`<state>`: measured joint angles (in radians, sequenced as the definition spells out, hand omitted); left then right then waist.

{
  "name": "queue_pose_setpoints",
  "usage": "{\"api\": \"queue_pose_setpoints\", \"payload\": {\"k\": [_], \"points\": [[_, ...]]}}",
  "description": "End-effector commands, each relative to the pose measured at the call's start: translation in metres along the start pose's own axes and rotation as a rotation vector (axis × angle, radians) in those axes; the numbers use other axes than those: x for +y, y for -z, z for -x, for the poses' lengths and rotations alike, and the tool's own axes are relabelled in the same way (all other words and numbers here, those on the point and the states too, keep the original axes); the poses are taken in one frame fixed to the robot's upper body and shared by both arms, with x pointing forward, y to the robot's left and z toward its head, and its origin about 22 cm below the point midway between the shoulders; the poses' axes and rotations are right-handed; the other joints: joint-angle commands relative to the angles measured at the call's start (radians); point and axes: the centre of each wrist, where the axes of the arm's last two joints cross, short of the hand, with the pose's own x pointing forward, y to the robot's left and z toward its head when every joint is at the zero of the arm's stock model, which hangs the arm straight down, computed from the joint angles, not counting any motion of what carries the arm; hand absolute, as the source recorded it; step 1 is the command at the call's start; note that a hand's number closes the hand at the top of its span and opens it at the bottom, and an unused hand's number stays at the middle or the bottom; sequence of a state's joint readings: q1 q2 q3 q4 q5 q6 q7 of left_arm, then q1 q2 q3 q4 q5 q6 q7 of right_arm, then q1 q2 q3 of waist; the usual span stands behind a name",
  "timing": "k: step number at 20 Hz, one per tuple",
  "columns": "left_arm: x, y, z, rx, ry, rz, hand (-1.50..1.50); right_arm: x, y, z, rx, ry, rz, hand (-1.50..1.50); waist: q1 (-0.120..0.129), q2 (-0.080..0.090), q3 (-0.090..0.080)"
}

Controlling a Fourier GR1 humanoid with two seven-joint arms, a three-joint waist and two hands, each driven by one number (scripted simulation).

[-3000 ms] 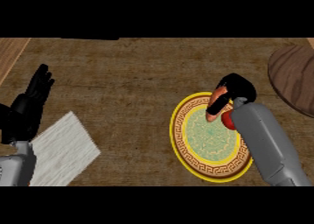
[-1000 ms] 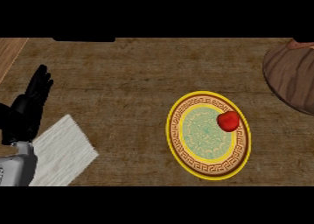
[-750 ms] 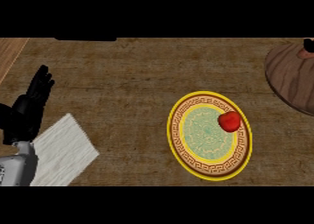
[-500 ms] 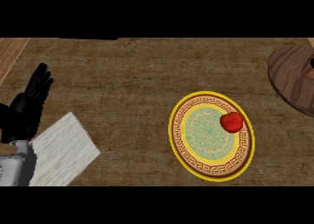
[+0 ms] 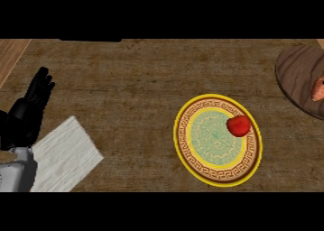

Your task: Pick the sweet potato from the plate and place it in the bowl

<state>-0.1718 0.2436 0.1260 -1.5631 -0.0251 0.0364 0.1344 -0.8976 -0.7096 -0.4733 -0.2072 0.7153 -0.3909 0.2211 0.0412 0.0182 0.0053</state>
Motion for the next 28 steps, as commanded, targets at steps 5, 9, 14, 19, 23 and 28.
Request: {"api": "queue_pose_setpoints", "payload": {"k": [5, 9, 14, 19, 23, 28], "points": [[0.009, -0.008, 0.002, 0.029, 0.002, -0.033, 0.00, -0.027, 0.008, 0.008, -0.095, 0.561, 0.210, -1.50, -0.035, -0.018, 0.002], [0.019, -0.003, -0.002, 0.027, 0.009, -0.042, 0.00, -0.040, 0.014, 0.054, -0.098, 0.688, 0.230, -1.50, -0.040, -0.015, -0.002], [0.020, -0.008, 0.024, 0.033, 0.010, -0.044, 0.00, -0.062, 0.014, 0.127, -0.059, 0.721, 0.148, -1.50, -0.057, -0.019, -0.005], [0.002, -0.014, 0.023, 0.048, -0.007, -0.037, 0.00, -0.086, 0.003, 0.177, -0.086, 0.749, 0.153, -1.50, -0.059, -0.022, -0.006], [0.020, -0.013, 0.015, 0.052, 0.007, -0.044, 0.00, -0.104, -0.008, 0.199, -0.132, 0.817, 0.070, -1.50, -0.059, -0.024, -0.007], [0.019, -0.007, 0.004, 0.041, 0.005, -0.050, 0.00, -0.114, -0.027, 0.220, -0.208, 0.871, 0.089, -1.50, -0.050, -0.021, -0.006]]}}
